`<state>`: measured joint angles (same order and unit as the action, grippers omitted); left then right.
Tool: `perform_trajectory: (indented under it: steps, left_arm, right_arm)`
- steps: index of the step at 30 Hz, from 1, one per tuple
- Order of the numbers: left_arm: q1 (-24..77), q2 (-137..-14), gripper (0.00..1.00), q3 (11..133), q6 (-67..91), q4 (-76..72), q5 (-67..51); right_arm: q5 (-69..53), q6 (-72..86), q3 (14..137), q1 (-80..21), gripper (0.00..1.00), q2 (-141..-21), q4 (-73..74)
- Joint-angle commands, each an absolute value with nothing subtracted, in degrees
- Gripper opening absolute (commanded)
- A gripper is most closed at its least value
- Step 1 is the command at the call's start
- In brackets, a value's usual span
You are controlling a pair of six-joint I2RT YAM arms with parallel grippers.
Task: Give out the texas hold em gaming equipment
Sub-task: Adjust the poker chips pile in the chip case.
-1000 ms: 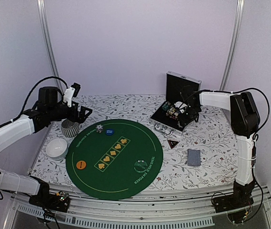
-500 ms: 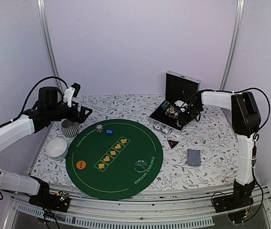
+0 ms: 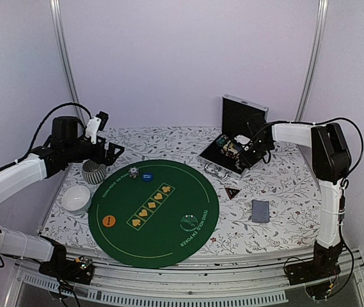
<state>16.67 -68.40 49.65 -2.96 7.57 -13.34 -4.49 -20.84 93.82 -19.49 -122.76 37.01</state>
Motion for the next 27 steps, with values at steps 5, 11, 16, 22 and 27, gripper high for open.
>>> perform_trajectory:
  steps: [5, 11, 16, 22, 27]
  left_arm:
    - [17.28, -69.26, 0.98, 48.61, -3.34, 6.67, -14.32]
    - [17.30, -69.35, 0.98, 48.56, -3.34, 6.68, -14.41]
    - [17.24, -69.43, 0.98, 48.52, -3.34, 6.72, -14.74]
    - [17.27, -69.43, 0.98, 48.43, -3.33, 6.76, -14.77]
    - [17.24, -69.43, 0.98, 48.43, -3.34, 6.77, -14.94]
  right_arm:
    - [-3.95, -21.86, 95.28, -20.39, 0.41, -123.55, 34.39]
    - [-4.13, -23.01, 94.48, -20.60, 0.41, -123.55, 31.69]
    - [-6.98, -25.08, 93.63, -21.57, 0.44, -122.98, 31.31]
    - [-2.79, -25.37, 93.60, -21.85, 0.44, -124.50, 30.59]
    - [0.09, -24.58, 94.23, -21.82, 0.45, -126.41, 30.64]
